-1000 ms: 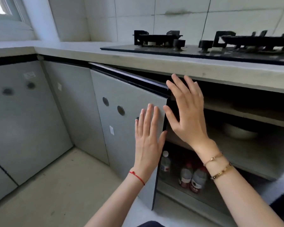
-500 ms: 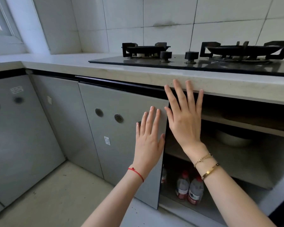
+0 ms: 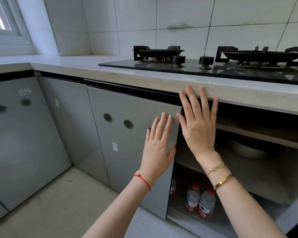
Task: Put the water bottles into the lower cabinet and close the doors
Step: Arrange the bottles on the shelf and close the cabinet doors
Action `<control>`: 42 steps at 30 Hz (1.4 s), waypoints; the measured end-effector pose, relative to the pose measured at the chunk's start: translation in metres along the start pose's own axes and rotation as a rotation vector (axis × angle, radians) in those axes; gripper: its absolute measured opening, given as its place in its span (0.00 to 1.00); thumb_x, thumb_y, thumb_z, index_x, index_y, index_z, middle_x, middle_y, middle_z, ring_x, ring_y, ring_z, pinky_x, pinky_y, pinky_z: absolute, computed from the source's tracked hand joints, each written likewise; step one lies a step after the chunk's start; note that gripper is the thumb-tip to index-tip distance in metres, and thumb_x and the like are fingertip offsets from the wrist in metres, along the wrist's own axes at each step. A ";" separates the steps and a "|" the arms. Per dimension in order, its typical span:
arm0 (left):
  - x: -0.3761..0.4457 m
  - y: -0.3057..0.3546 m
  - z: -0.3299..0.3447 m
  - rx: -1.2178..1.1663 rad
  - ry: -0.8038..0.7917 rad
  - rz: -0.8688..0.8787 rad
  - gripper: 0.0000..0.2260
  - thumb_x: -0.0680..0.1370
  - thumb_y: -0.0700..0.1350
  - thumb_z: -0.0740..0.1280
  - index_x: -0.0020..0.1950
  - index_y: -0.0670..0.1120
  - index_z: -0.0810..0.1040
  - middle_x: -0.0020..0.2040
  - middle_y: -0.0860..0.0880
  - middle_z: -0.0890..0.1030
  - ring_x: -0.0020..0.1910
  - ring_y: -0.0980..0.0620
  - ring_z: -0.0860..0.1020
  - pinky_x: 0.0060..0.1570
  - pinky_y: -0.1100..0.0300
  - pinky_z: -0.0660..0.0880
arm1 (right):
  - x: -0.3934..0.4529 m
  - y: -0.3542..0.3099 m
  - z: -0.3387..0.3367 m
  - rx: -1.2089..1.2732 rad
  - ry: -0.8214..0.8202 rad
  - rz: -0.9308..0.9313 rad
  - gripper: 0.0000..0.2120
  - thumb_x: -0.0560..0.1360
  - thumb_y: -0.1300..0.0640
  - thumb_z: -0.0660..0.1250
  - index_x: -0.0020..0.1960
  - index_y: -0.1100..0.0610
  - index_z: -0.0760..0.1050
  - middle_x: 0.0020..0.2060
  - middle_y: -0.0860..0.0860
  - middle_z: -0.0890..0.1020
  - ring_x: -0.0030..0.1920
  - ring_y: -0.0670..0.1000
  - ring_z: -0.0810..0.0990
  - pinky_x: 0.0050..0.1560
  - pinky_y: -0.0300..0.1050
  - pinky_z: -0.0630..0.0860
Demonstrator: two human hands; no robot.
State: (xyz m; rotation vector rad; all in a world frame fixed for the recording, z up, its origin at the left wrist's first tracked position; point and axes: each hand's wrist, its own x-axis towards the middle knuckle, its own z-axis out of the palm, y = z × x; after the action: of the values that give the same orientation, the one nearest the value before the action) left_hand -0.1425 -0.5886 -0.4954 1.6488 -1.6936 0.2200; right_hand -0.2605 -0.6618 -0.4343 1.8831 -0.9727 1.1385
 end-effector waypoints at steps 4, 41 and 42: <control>0.001 -0.002 -0.007 0.011 -0.023 0.019 0.35 0.79 0.48 0.61 0.80 0.53 0.43 0.81 0.54 0.44 0.80 0.50 0.44 0.77 0.44 0.54 | 0.000 0.000 -0.001 0.043 0.012 0.010 0.25 0.83 0.49 0.56 0.78 0.55 0.56 0.77 0.52 0.59 0.78 0.57 0.54 0.76 0.63 0.48; -0.083 0.073 -0.059 -0.565 -0.246 0.470 0.32 0.78 0.42 0.64 0.79 0.49 0.52 0.80 0.50 0.52 0.80 0.49 0.49 0.75 0.42 0.58 | -0.108 -0.035 -0.226 -0.198 -0.248 0.489 0.25 0.82 0.52 0.58 0.77 0.57 0.58 0.76 0.52 0.63 0.78 0.52 0.54 0.77 0.57 0.51; -0.088 0.085 -0.061 -0.589 -0.256 0.502 0.32 0.79 0.42 0.64 0.79 0.49 0.52 0.80 0.50 0.52 0.80 0.50 0.49 0.75 0.42 0.58 | -0.113 -0.034 -0.239 -0.224 -0.244 0.506 0.25 0.82 0.52 0.58 0.76 0.57 0.58 0.76 0.52 0.63 0.78 0.52 0.54 0.78 0.57 0.51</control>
State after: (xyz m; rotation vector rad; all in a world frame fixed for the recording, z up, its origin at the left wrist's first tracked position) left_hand -0.2061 -0.4695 -0.4746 0.8334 -2.0900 -0.2482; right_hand -0.3570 -0.4148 -0.4600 1.6635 -1.7097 1.0297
